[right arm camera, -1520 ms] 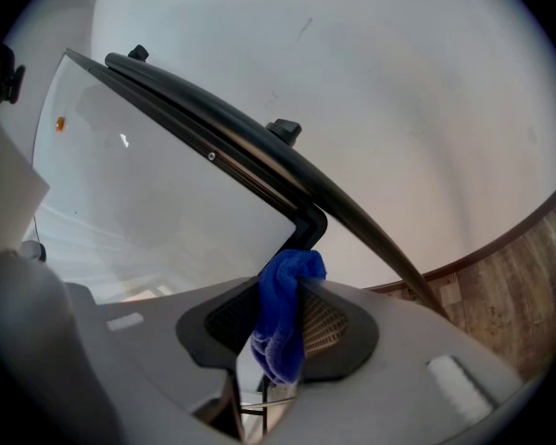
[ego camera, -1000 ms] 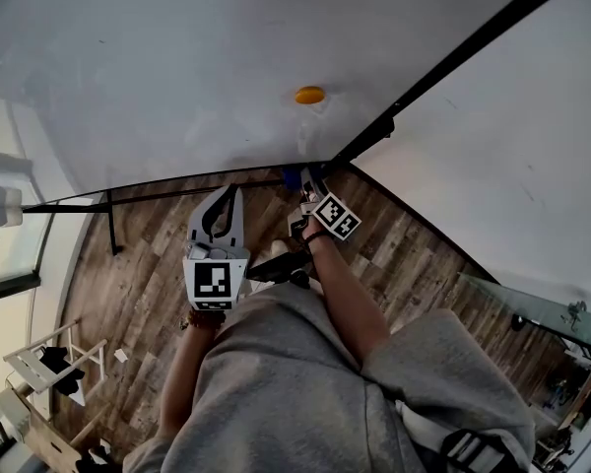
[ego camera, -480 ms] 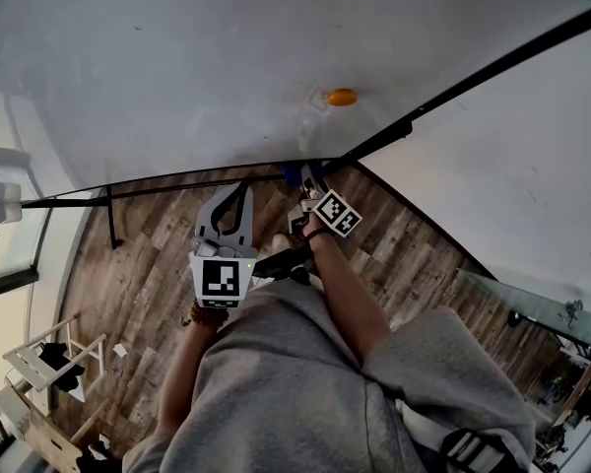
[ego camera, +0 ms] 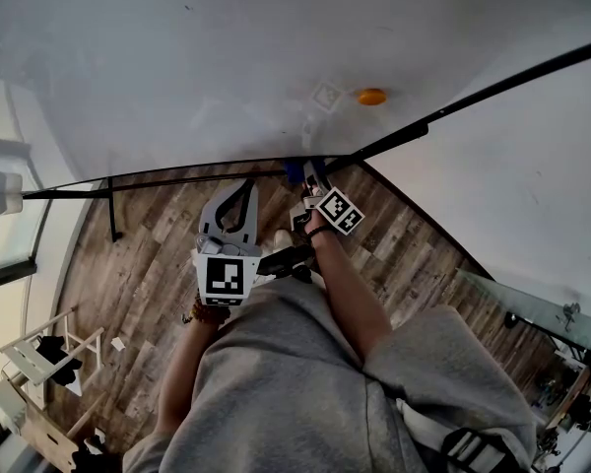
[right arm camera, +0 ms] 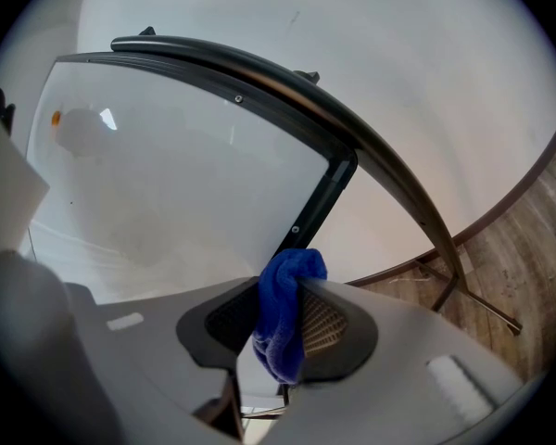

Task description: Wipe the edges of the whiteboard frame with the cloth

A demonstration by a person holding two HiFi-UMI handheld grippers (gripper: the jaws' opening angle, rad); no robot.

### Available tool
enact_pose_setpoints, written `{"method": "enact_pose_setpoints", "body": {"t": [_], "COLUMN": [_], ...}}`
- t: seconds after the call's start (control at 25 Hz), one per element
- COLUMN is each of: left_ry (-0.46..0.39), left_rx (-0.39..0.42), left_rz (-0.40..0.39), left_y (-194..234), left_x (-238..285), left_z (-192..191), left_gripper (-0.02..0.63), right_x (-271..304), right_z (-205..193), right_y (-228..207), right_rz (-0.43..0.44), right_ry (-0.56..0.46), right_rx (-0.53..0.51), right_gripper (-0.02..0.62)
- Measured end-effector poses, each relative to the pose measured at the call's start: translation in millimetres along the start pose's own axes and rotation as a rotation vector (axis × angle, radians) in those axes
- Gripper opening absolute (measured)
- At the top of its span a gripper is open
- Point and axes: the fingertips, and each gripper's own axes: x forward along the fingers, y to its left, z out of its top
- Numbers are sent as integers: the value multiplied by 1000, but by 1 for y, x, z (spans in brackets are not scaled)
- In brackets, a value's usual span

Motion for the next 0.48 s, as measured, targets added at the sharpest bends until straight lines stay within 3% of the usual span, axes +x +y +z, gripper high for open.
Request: {"method": "enact_pose_setpoints", "body": {"t": [0.48], "left_ry": [-3], "left_rx": [-22], "left_rz": [16], "left_y": [14], "left_x": [-11], "left_z": [-7], "left_gripper": [12], "right_x": [3], "right_z": [-11], "right_y": [13], "right_rz": [20], "right_ry": [15], "right_rx": [-11], "right_gripper": [120]}}
